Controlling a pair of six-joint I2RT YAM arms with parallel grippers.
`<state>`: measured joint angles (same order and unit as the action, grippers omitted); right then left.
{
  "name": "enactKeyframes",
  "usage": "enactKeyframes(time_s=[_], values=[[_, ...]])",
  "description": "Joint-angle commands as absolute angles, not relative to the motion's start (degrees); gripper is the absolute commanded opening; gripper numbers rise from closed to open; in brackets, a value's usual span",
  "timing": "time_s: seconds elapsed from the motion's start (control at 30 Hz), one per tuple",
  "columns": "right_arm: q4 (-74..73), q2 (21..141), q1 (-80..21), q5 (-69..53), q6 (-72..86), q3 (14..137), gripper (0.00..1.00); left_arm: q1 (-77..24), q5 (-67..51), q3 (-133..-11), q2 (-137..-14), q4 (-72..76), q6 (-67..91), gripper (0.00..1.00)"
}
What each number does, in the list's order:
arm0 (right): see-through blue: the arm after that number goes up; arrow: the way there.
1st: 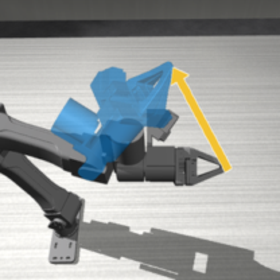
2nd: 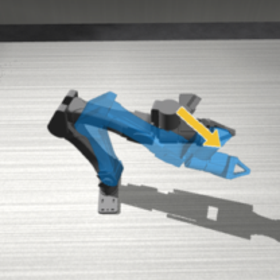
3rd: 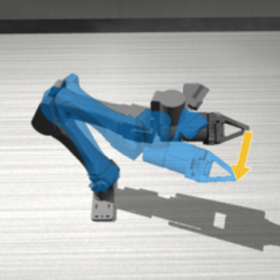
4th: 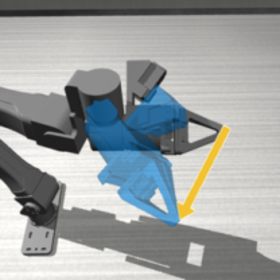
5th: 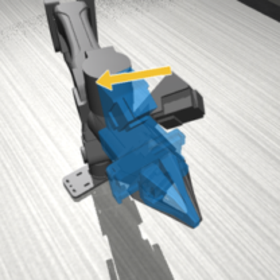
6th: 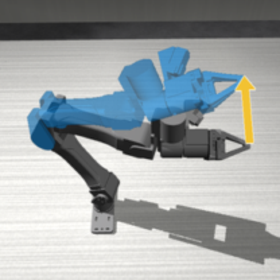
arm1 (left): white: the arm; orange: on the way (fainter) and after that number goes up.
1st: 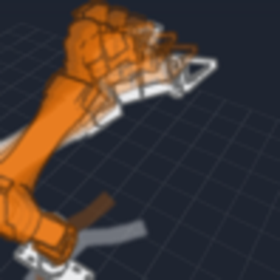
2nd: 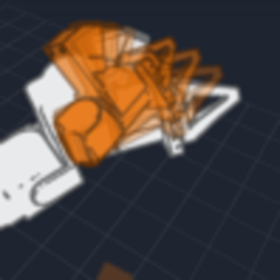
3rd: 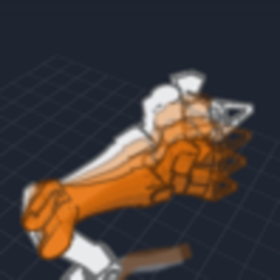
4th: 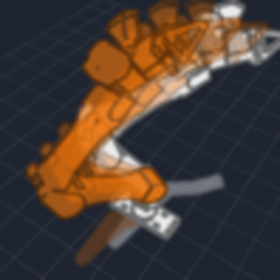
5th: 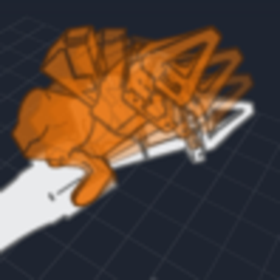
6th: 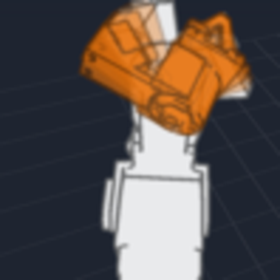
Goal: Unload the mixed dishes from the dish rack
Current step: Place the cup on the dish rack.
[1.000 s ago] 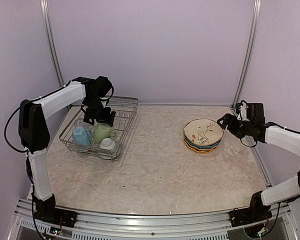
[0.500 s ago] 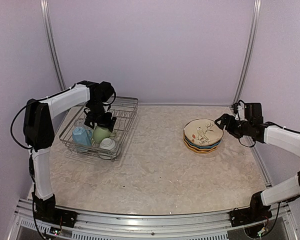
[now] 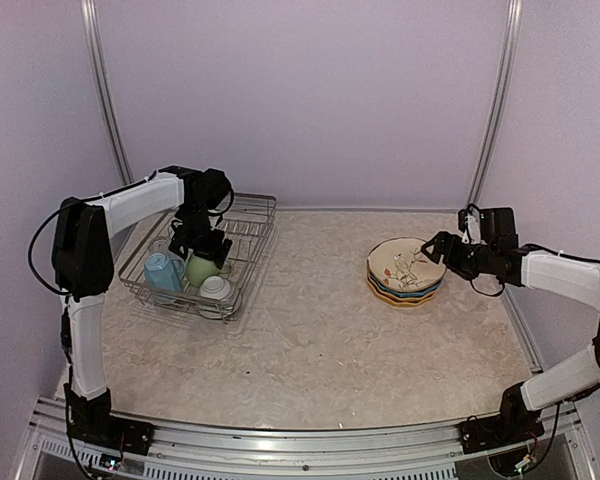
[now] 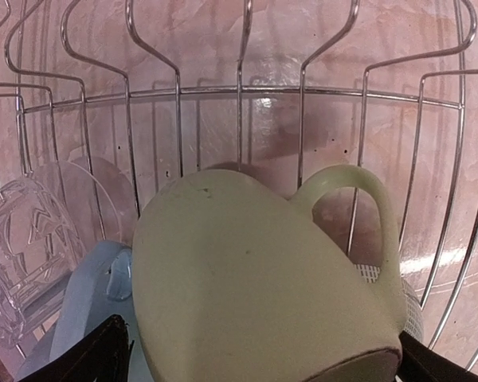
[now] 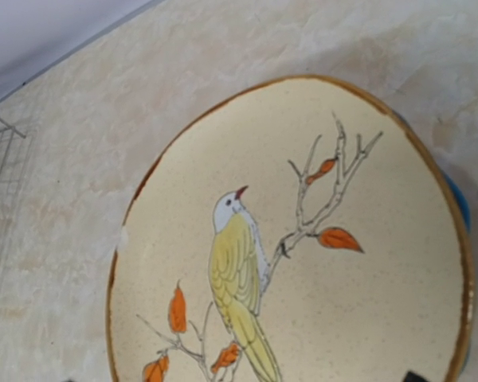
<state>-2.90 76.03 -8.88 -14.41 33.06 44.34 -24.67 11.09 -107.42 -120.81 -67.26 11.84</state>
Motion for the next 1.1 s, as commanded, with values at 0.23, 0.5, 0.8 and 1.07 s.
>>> enactKeyframes(time_s=[0.23,0.5,0.8,1.07], values=[[-1.0,77.3,-11.0,-13.8,34.2,45.7,0.85,-24.4,12.6,-107.2,-119.8,-65.1,10.1,0.72],[-1.4,77.1,-11.6,-13.4,34.2,46.1,0.85,-24.4,11.6,-107.3,-118.4,-65.6,10.1,0.51],[-1.2,77.9,-12.3,-13.1,34.4,46.6,0.85,-23.2,8.2,-108.1,-119.3,-66.3,10.8,0.85],[-0.8,78.4,-12.8,-13.3,34.4,46.6,0.86,-21.6,6.6,-108.6,-121.7,-65.2,10.6,0.92]])
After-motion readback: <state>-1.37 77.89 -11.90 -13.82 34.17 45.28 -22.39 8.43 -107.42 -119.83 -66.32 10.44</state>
